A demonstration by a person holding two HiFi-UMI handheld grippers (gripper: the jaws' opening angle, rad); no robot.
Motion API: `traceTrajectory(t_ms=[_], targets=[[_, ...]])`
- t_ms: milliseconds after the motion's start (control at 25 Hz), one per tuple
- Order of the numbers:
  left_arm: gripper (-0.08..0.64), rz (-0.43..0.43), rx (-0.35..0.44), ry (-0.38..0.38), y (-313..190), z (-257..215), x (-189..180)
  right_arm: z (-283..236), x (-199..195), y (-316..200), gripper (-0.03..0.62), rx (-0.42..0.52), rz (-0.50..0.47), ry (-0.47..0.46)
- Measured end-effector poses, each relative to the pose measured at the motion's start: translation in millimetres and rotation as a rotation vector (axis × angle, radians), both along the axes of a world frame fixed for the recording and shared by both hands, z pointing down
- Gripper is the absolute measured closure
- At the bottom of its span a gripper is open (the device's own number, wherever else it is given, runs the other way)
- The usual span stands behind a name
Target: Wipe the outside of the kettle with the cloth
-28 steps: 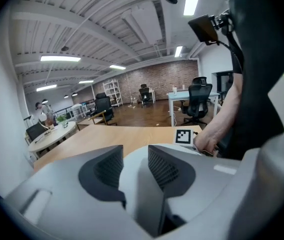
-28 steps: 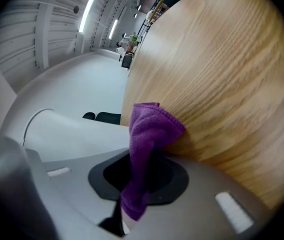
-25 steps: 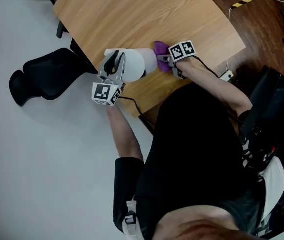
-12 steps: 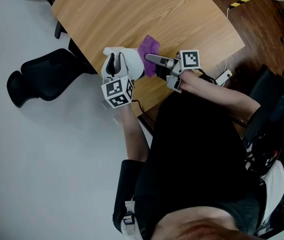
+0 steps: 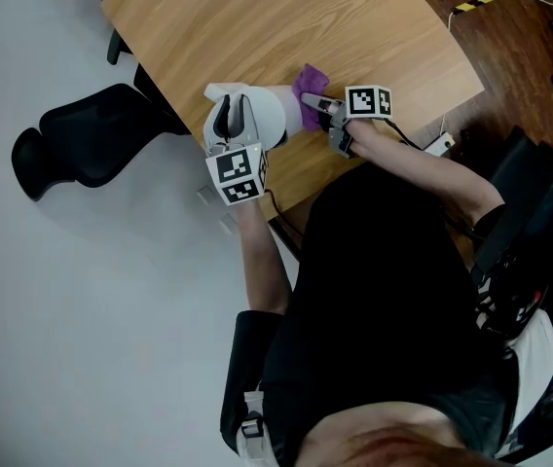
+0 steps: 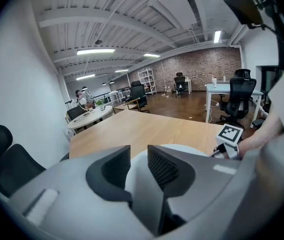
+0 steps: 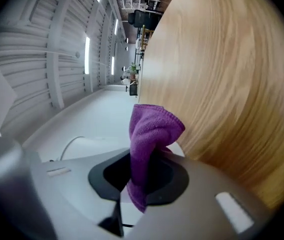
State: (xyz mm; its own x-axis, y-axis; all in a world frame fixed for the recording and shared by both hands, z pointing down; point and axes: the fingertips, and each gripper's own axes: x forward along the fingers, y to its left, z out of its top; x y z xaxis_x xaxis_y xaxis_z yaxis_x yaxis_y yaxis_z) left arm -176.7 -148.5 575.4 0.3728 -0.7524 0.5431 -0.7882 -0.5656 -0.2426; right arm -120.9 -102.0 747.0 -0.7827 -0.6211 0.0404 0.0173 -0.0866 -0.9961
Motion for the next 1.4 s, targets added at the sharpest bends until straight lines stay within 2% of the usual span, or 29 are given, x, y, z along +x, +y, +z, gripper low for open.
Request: traceTrajectory(t_ms=[120,200,280,440,520,720,800,920,1000,1160,1240,1320,1400], targets=[[0.509,0.008,0.000,0.006,2,-3,1,41,-5,3,0.535,-0.059,-0.087,0.135],[0.509,0.015,0.006,0.006,3,-5,3,57,-7,5,0.535,-0.064,-0.159,0.226],[0.509,0.019,0.014,0.006,4,-5,3,60,-8,5,0.535,-0.052,-0.214,0.279],[0.508,0.027,0.013,0.008,1,-2,-2,62,-12,4,0.537,-0.038,-0.251,0.299],[0.508,0.059,-0.001,0.014,1,1,-2,64,-15,5,0.537,-0.037,-0.251,0.291],[0.498,0.281,-0.060,0.062,2,5,-2,71,-32,19,0.538,-0.051,-0.265,0.228],[0.492,0.311,-0.072,0.068,-6,5,-8,74,-42,27,0.537,-0.061,-0.292,0.197],[0.487,0.262,-0.086,0.106,-14,-1,-15,61,-42,26,0.535,-0.080,-0.272,0.123],[0.477,0.201,-0.094,0.141,-10,-5,-17,18,-29,19,0.535,-0.046,-0.204,0.026],[0.438,0.097,-0.053,0.094,2,4,-25,-112,-2,4,0.535,0.168,-0.066,-0.194],[0.437,0.080,-0.033,0.064,4,8,-26,-156,6,-2,0.535,0.292,-0.025,-0.221],[0.437,0.080,-0.033,0.039,4,9,-24,-170,6,-5,0.535,0.310,-0.004,-0.238],[0.439,0.082,-0.032,0.029,3,7,-23,-164,-2,-6,0.535,0.266,-0.008,-0.249]])
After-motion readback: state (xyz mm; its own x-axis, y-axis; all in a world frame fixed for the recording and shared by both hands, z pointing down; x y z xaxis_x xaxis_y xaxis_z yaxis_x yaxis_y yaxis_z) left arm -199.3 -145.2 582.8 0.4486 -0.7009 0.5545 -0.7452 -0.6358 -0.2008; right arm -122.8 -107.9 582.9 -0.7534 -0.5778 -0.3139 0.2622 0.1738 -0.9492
